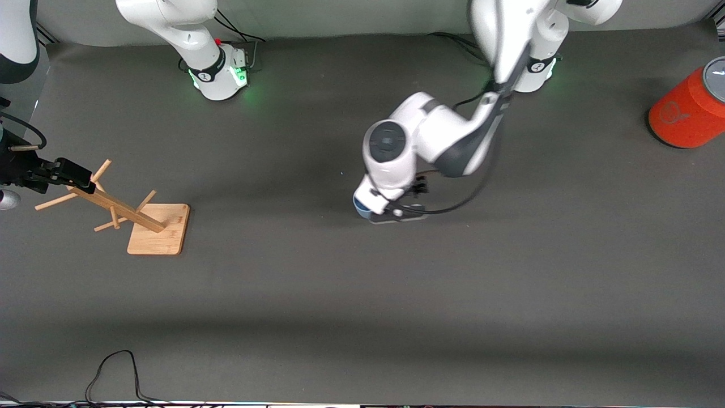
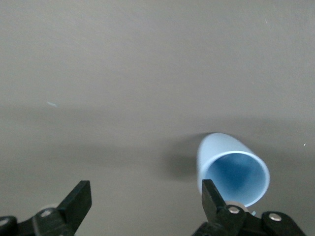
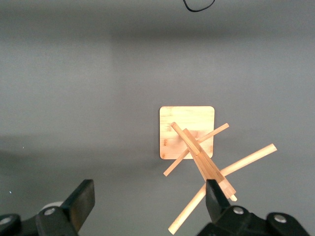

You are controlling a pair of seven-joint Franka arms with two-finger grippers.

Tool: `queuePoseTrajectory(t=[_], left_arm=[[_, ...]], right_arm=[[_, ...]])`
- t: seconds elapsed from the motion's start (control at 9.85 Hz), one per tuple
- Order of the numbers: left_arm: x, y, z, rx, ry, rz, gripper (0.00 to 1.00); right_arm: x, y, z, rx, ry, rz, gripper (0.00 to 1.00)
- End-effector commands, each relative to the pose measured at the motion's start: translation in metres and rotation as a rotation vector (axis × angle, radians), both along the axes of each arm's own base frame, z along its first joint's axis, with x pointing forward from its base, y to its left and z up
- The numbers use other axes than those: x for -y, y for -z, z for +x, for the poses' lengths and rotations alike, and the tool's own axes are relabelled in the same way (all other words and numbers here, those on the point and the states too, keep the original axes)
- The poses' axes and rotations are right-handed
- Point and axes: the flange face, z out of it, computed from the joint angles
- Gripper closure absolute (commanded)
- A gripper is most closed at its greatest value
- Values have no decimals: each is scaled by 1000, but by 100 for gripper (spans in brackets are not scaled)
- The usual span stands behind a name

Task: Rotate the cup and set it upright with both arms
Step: 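Set the cup upright on the table and raise the left gripper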

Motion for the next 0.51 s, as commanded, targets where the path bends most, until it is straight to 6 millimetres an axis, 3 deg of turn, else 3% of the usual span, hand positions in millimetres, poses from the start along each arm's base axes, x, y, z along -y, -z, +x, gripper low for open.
queuePoseTrajectory(t=[0.0,0.2,0.41], left_arm=[[-97,-62,23,-48,44,-27,0],[-189,-118,32,-40,112,-61,0],[-272,-162,26,13,128,-76,0]], right_arm=[[0,-3,-8,-25,-12,17,0],[-4,-8,-14,-36,4,68,0],[-6,-18,-19,-36,5,70,0]])
